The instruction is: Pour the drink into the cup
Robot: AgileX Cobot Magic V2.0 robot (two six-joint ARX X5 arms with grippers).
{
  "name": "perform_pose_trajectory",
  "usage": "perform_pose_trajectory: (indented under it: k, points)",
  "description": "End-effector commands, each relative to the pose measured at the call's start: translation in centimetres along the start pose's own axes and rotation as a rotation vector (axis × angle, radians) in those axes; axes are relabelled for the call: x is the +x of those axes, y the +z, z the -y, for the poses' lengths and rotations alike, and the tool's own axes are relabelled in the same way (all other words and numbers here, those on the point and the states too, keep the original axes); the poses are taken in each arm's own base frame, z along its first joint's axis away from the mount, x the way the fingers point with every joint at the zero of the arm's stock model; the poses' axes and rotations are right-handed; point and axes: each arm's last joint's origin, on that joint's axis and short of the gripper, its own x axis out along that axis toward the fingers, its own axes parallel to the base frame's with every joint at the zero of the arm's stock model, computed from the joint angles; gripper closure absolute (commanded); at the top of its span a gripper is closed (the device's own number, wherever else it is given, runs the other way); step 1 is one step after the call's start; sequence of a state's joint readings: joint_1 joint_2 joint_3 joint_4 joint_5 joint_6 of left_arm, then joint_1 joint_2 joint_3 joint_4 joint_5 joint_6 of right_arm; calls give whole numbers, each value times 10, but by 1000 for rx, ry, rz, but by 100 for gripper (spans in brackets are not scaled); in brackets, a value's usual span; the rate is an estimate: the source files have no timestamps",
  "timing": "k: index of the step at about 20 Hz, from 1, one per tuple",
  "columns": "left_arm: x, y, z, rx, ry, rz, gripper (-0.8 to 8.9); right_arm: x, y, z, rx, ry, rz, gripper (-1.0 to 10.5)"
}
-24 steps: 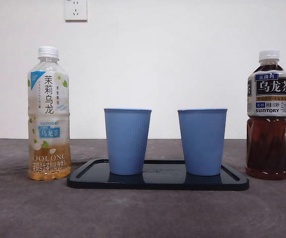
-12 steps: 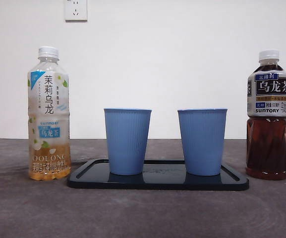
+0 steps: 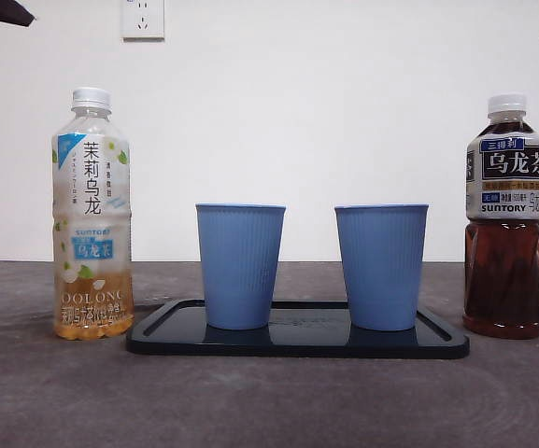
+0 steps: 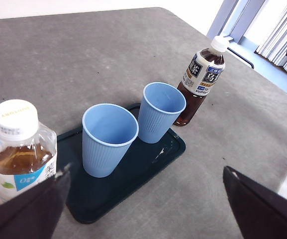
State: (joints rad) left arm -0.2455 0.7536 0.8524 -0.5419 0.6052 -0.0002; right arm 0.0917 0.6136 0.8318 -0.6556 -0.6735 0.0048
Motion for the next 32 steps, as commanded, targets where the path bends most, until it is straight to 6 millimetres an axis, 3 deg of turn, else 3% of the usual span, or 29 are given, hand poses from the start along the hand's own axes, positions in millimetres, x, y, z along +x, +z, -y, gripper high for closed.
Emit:
perform_pose_trajectory:
  k: [1, 10, 18, 23, 32]
  points:
    - [-1, 7, 2, 33, -9, 23, 310, -1, 4, -1, 8, -11, 8, 389]
    - [-1, 6, 2, 23, -8, 14, 314, 7, -1, 10, 85, -174, -24, 389]
    - [0, 1, 1, -6, -8, -28, 314, 26, -23, 27, 144, -298, -32, 392]
    - [3, 1, 0, -12, -17, -44, 314, 55, -55, 45, 160, -393, 57, 392]
    - [4, 1, 2, -9, -27, -47, 315, 106, -95, 74, 84, -480, 200, 392]
